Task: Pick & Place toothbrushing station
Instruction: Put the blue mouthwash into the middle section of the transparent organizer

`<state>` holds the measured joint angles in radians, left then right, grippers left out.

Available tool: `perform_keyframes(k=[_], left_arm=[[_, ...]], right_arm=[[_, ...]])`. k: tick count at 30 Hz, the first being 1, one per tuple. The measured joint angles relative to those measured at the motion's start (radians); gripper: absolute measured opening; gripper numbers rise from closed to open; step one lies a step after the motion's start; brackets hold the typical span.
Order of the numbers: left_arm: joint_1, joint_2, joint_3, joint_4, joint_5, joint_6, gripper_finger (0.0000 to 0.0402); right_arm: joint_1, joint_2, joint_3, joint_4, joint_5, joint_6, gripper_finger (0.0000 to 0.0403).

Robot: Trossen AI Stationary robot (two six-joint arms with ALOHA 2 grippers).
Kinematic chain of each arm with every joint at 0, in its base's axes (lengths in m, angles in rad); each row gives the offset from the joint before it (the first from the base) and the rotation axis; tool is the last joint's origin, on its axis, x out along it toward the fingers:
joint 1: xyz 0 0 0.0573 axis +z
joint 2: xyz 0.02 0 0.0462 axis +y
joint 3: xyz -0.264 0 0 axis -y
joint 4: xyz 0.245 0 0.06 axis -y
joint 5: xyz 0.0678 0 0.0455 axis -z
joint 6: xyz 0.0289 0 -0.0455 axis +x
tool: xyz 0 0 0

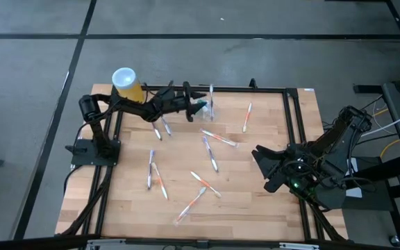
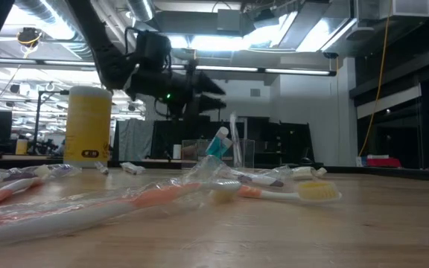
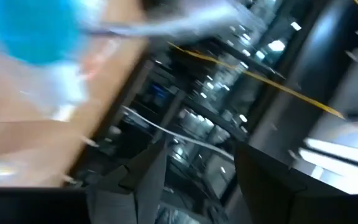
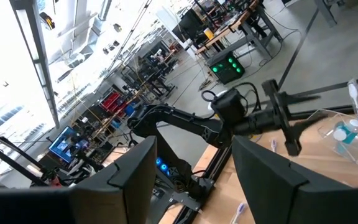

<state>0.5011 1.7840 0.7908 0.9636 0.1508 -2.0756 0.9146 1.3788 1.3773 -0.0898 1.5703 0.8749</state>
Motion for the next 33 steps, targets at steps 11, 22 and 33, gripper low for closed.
perform_keyframes(k=[11, 22, 33], left_arm=[[-0.078, -0.024, 0.125, 0.461, 0.232, 0.384, 0.0186], [-0.123, -0.202, 0.551, -1.287, 0.089, 1.895, 0.0160], [-0.169, -0.026, 0.746, -1.766, -0.157, 2.630, 0.0158]], right_arm=[[0.000, 0.000, 0.000, 0.000, -0.007, -0.013, 0.0213], [0.000, 0.000, 0.000, 0.000, -0.039, -0.015, 0.0213], [0.000, -0.001, 0.000, 0.000, -0.042, -0.069, 0.0213]])
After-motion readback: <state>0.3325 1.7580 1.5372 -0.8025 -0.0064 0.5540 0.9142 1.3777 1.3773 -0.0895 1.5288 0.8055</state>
